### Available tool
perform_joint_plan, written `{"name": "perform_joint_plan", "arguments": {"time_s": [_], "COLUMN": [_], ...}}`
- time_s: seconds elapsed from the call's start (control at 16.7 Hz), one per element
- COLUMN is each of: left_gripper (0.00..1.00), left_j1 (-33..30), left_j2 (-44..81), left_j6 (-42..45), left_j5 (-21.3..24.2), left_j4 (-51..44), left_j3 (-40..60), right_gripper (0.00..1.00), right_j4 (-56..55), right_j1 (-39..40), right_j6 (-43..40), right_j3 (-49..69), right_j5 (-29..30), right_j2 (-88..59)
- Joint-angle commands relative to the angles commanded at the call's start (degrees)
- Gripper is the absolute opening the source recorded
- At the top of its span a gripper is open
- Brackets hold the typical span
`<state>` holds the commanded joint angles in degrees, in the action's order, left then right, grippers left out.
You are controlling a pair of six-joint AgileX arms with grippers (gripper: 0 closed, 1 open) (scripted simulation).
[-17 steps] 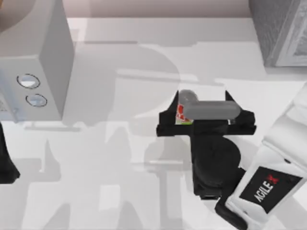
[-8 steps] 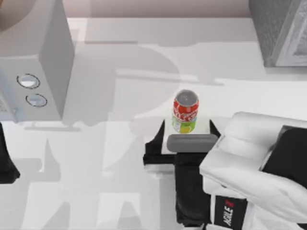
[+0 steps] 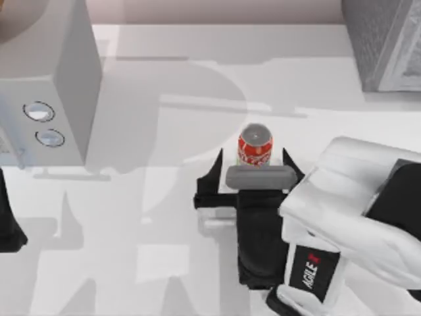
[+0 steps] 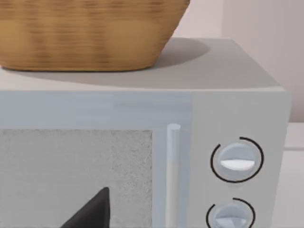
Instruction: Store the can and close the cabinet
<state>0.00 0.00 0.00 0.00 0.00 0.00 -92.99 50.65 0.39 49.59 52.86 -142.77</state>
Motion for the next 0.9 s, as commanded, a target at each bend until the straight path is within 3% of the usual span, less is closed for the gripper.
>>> {"name": "perform_joint_plan", "arguments": {"time_s": [0.48, 0.9], "left_gripper": [1.0, 1.0], "left_j1": [0.0, 0.0], "left_j2": [0.0, 0.0], "left_j6": [0.0, 0.0], "left_j5": [0.0, 0.0], "left_j4": [0.0, 0.0], "left_j3": [0.0, 0.0], "right_gripper": [1.0, 0.47], "right_j4": [3.59, 3.59], "right_j1": [-3.74, -3.74], "right_j6": [-0.06, -0.06], "right_j3": [4.53, 4.53], "right_j5": [-3.72, -3.72], "right_j2": [-0.86, -0.86]}}
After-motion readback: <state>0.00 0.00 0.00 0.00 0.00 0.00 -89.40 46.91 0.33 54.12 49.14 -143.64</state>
